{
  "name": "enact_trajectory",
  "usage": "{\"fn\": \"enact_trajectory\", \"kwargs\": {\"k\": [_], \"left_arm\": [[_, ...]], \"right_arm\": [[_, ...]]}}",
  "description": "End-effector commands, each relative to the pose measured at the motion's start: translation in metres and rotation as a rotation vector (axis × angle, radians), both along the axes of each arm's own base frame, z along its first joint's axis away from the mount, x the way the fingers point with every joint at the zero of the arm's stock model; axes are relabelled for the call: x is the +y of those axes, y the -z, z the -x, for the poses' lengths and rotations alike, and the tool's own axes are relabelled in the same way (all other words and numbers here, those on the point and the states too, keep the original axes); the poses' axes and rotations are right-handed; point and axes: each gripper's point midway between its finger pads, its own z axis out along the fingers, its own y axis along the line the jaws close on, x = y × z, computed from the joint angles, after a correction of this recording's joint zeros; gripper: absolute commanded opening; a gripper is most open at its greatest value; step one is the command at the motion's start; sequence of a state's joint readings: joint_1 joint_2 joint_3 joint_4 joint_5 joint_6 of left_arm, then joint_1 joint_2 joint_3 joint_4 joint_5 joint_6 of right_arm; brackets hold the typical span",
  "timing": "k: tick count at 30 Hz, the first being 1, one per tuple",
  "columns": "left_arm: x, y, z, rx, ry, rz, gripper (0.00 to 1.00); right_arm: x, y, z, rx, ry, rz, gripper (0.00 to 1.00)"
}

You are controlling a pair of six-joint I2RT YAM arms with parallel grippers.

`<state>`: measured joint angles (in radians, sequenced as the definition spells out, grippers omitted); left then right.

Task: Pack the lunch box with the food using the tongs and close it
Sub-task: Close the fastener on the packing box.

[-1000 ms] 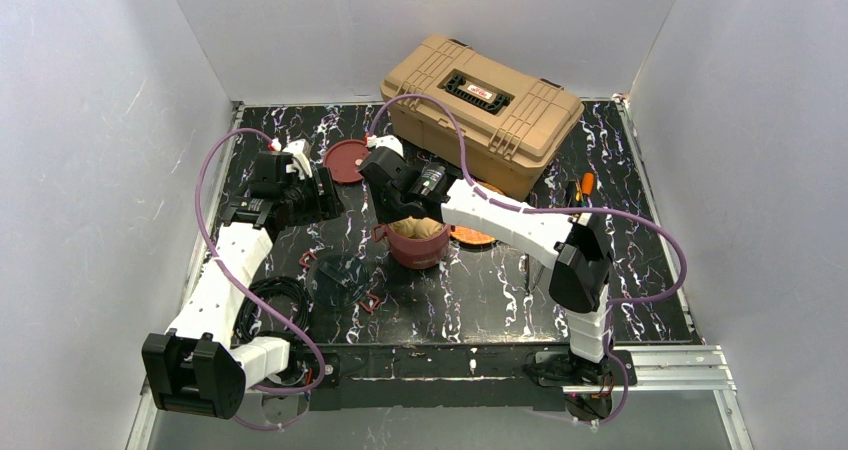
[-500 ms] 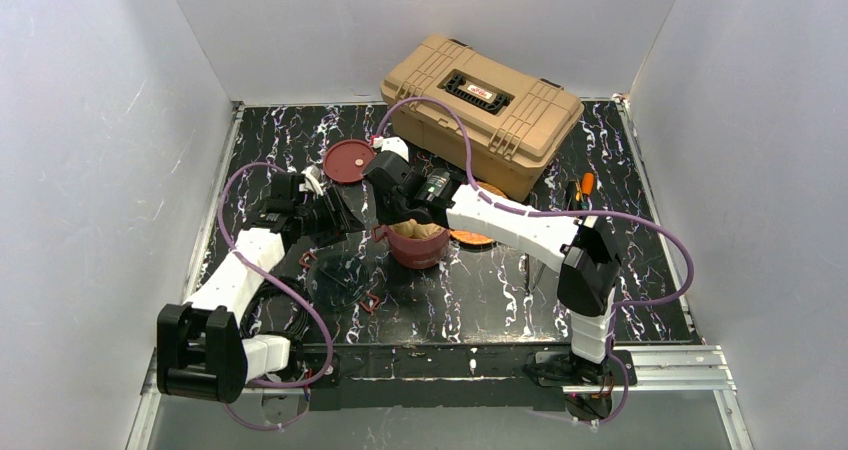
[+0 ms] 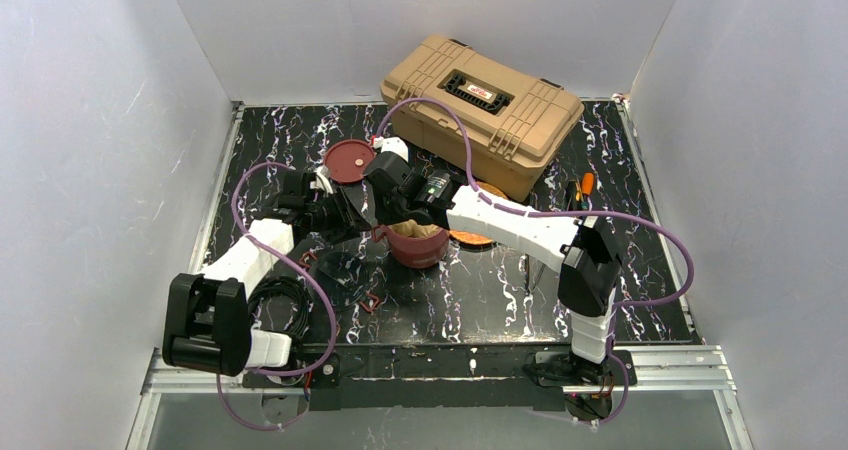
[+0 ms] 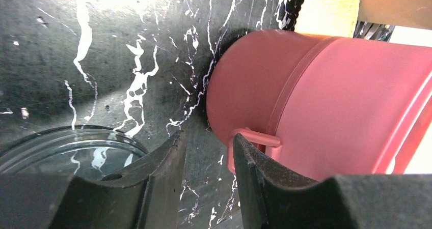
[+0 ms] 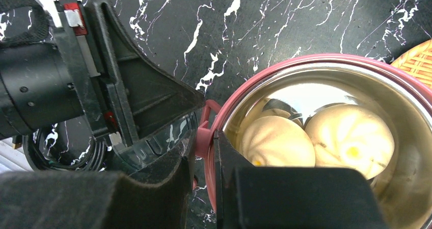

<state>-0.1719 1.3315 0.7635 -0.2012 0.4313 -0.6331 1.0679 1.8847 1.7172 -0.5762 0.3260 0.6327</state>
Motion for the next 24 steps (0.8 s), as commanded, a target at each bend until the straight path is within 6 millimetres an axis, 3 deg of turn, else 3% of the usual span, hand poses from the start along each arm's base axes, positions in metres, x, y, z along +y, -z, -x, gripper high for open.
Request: {"fn": "enact_trajectory", "kwargs": {"k": [1, 15, 24], "left_arm": [[-0.014, -0.005, 0.001, -0.012, 0.041, 0.020, 0.36], [-0.027, 0.006, 0.004, 0.017, 0.080, 0.009, 0.30], [-0.035, 0.013, 0.006, 0.035, 0.084, 0.030, 0.28]], "right_arm": [[-0.036, 0.063, 0.014, 0.104, 0.004, 0.213, 0.03], [-0.038, 0.062, 0.014, 0.098, 0.014, 0.209, 0.01], [-0.050, 0.070, 0.018, 0.102, 0.034, 0.227, 0.01]]}}
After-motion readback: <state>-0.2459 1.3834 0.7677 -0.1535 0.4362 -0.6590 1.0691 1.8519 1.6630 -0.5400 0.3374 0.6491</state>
